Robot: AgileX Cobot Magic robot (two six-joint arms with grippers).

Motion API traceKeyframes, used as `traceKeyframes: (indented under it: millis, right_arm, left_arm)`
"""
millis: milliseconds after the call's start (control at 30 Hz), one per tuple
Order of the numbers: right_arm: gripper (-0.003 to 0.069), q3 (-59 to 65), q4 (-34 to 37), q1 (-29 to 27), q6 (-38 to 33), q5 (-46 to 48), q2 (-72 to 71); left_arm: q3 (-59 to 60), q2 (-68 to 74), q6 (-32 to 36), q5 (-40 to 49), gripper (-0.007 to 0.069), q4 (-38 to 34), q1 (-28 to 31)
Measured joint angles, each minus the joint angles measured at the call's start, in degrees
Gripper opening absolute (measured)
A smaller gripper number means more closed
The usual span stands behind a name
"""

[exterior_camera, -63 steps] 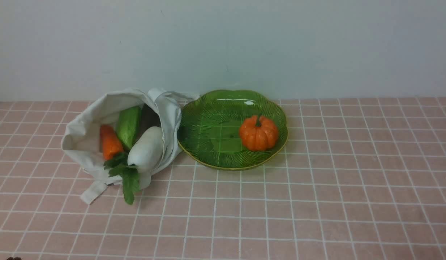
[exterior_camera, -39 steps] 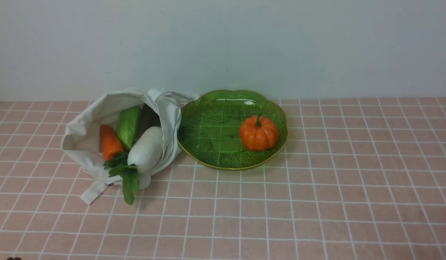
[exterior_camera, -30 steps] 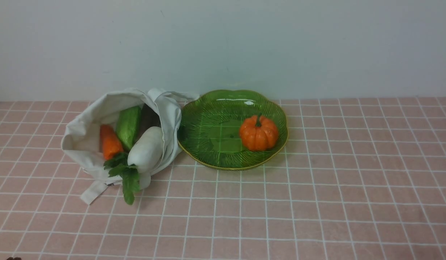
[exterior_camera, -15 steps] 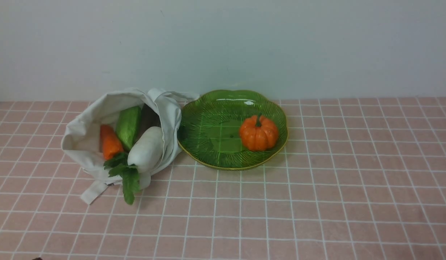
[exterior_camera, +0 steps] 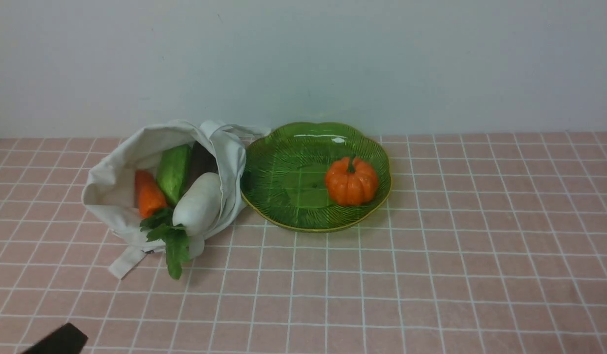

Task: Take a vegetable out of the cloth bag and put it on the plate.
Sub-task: Use the left arm to grab a white radish from the bag

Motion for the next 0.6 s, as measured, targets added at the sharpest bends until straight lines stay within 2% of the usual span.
traceKeyframes:
  millis: [33, 100, 133, 200, 267, 367, 433, 467, 500, 533, 567, 600]
  right_arm:
    - [-0.0015, 0.0, 0.0, 0.0, 0.0, 0.0, 0.0]
    - [-0.0015, 0.0, 0.0, 0.0, 0.0, 0.0, 0.0]
    - [-0.0015, 0.0, 0.0, 0.0, 0.0, 0.0, 0.0]
    - [-0.0015, 0.0, 0.0, 0.0, 0.0, 0.0, 0.0]
    - [-0.0015, 0.0, 0.0, 0.0, 0.0, 0.0, 0.0]
    - [-0.0015, 0.0, 0.0, 0.0, 0.0, 0.0, 0.0]
    - [-0.0015, 0.0, 0.0, 0.0, 0.0, 0.0, 0.0]
    - [-0.0015, 0.0, 0.0, 0.0, 0.0, 0.0, 0.0]
    - [-0.0015, 0.0, 0.0, 0.0, 0.0, 0.0, 0.0]
    - [-0.0015, 0.0, 0.0, 0.0, 0.0, 0.0, 0.0]
    - [-0.0015, 0.0, 0.0, 0.0, 0.0, 0.0, 0.0]
    - [-0.0015, 0.0, 0.0, 0.0, 0.0, 0.0, 0.0]
  left_arm:
    - [-5.74, 5.32, 2.14, 2.9, -0.0004, 3.12, 0.0]
    - [-9.63, 10.02, 3.08, 4.89, -0.0004, 6.13, 0.0]
    - [-14.62, 17.36, 3.85, 8.51, -0.0001, 11.01, 0.0]
    - [-18.76, 24.41, 4.25, 11.83, 0.0011, 15.61, 0.0]
    - [-24.36, 34.88, 4.64, 15.97, 0.0046, 21.55, 0.0]
    - [-32.72, 50.17, 6.66, 20.13, 0.013, 27.37, 0.0]
    - [-37.54, 59.17, 8.81, 21.72, 0.0204, 28.53, -0.08]
    - [-37.54, 59.17, 8.81, 21.72, 0.0204, 28.53, -0.08]
    - [-43.58, 67.69, 11.91, 22.49, 0.029, 29.07, -0.93]
    - [-44.06, 68.39, 12.14, 22.56, 0.0297, 29.08, -1.19]
    - [-47.33, 73.83, 13.47, 22.66, 0.0353, 29.22, -2.1]
    - [-49.12, 76.34, 13.99, 22.63, 0.0378, 29.3, -2.65]
